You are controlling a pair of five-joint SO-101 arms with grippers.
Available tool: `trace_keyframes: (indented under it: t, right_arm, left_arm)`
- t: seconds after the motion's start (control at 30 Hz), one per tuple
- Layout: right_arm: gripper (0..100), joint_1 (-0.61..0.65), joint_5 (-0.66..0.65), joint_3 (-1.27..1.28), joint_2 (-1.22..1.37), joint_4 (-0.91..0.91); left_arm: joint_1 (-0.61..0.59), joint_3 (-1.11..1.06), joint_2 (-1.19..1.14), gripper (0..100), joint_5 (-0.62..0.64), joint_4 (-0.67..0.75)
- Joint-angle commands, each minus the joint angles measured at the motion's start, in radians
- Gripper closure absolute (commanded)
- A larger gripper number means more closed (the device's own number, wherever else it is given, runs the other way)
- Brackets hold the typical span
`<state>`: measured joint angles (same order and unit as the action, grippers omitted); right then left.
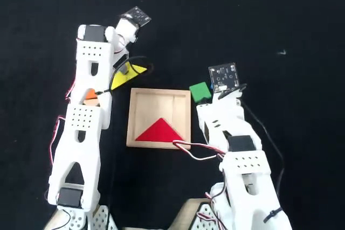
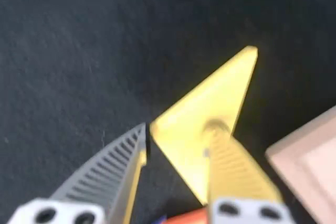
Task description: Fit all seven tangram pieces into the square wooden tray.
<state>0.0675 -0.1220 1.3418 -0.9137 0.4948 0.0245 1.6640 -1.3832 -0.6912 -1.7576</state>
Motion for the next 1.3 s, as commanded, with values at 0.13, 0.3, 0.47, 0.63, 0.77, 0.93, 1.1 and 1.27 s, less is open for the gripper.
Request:
trace_keyframes:
  t: [0.13,0.3,0.47,0.63,0.77,0.93,1.1,1.27]
  right_arm:
    - [86.1,0.014,-0.011,-0.008,0.002,-0.026]
    - [86.1,0.015,-0.012,-0.008,0.002,-0.026]
    - [86.1,0.015,-0.012,-0.008,0.002,-0.026]
    - [86.1,0.015,-0.012,-0.008,0.002,-0.026]
    - [86.1,0.017,-0.012,-0.008,0.002,-0.026]
    - [86.1,0.017,-0.012,-0.008,0.002,-0.026]
    - [86.1,0.017,-0.012,-0.008,0.004,-0.026]
    - [86.1,0.015,-0.012,-0.008,0.002,-0.026]
  left_arm:
    - [0.044,-0.002,0.044,87,0.009,-0.006]
    - [0.067,-0.070,0.127,87,0.077,-0.008]
    - [0.131,-0.372,0.273,87,0.055,-0.006]
    - [0.111,-0.493,0.442,87,0.021,-0.003]
    - [0.082,-0.496,0.506,87,0.048,0.000]
    - [0.090,-0.498,0.506,87,0.281,0.121]
    - [0.088,-0.555,0.460,87,0.620,0.356]
    - [0.104,-0.562,0.351,87,0.710,0.505]
